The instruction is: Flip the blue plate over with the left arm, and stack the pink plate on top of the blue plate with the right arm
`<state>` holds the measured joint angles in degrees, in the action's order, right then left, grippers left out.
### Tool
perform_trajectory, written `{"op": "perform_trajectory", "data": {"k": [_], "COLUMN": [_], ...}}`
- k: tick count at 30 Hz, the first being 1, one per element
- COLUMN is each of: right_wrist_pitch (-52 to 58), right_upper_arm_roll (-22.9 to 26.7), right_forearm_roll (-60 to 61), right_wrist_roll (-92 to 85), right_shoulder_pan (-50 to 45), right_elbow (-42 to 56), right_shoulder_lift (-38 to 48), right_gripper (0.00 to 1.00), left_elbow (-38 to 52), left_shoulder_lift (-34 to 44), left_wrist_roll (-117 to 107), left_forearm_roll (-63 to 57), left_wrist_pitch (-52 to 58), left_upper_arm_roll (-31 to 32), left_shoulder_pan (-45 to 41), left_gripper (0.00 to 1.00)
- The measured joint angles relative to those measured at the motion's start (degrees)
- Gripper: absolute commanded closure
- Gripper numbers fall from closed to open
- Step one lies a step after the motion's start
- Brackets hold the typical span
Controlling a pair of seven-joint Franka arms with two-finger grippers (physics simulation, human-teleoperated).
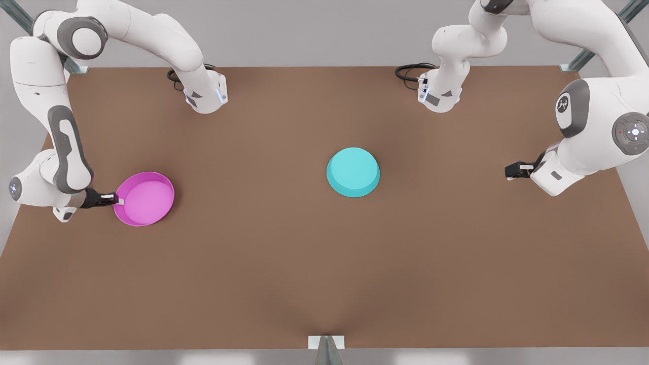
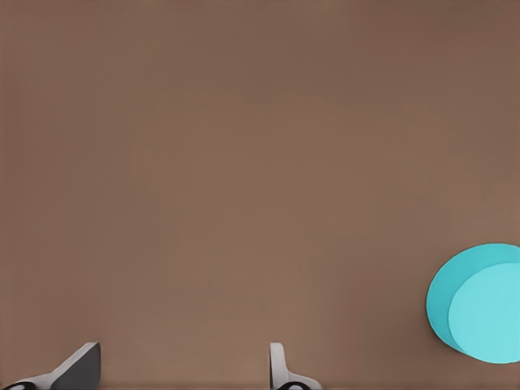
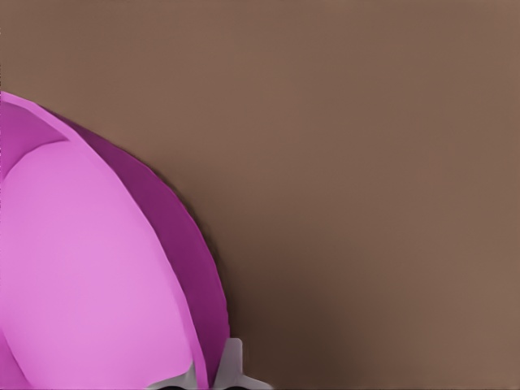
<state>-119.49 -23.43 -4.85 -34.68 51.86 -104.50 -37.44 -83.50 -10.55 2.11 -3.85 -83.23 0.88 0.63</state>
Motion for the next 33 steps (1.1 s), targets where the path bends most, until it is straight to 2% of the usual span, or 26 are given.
{"op": "perform_trajectory", "data": {"k": [6,7,11,15,19,20,22,25,28,30,33], "right_wrist_pitch": [6.50,11.41,18.76,17.96,11.54,8.93,0.55,-10.37,-20.29,-27.35,-30.16], "right_upper_arm_roll": [-1.66,-2.61,-3.45,-3.64,-4.15,-6.04,-13.31,-19.32,-19.84,-22.24,-22.39], "right_forearm_roll": [2.73,2.75,3.95,10.58,17.42,18.50,20.63,21.90,27.22,28.37,28.43], "right_wrist_roll": [1.26,3.69,10.74,14.80,23.31,26.61,34.45,39.40,39.32,42.04,44.81], "right_shoulder_pan": [-0.08,-1.48,-9.07,-17.28,-32.89,-35.84,-37.76,-39.86,-45.48,-48.68,-53.40], "right_elbow": [1.25,3.94,8.21,7.84,7.57,7.18,2.48,-3.71,-7.71,-10.16,-10.02], "right_shoulder_lift": [0.09,0.10,0.20,0.02,0.22,0.22,0.18,0.10,0.16,0.12,0.08], "right_gripper": [0.79,0.79,0.79,0.79,0.79,0.79,0.79,0.79,0.79,0.79,0.79], "left_elbow": [0.00,0.00,0.00,0.00,0.00,0.00,0.00,0.00,0.00,0.00,0.00], "left_shoulder_lift": [0.00,0.00,0.00,0.00,0.00,0.00,0.00,0.00,0.00,0.00,-0.09], "left_wrist_roll": [0.09,0.09,0.00,0.00,0.00,0.00,0.00,0.00,0.00,0.00,0.00], "left_forearm_roll": [-0.01,-0.01,-0.02,-0.01,-0.01,-0.01,-0.01,-0.01,-0.01,-0.01,-0.01], "left_wrist_pitch": [0.00,0.00,-0.09,-0.09,-0.18,-0.26,-0.53,-0.53,-0.53,-0.61,-0.79], "left_upper_arm_roll": [0.00,0.00,0.00,0.00,0.00,0.00,0.00,0.00,0.00,0.00,0.00], "left_shoulder_pan": [-0.01,-0.02,-0.03,-0.02,-0.02,-0.02,-0.01,0.00,0.06,0.05,0.07], "left_gripper": [0.00,0.00,0.00,0.00,0.00,0.00,0.00,0.00,0.00,0.00,0.00]}}
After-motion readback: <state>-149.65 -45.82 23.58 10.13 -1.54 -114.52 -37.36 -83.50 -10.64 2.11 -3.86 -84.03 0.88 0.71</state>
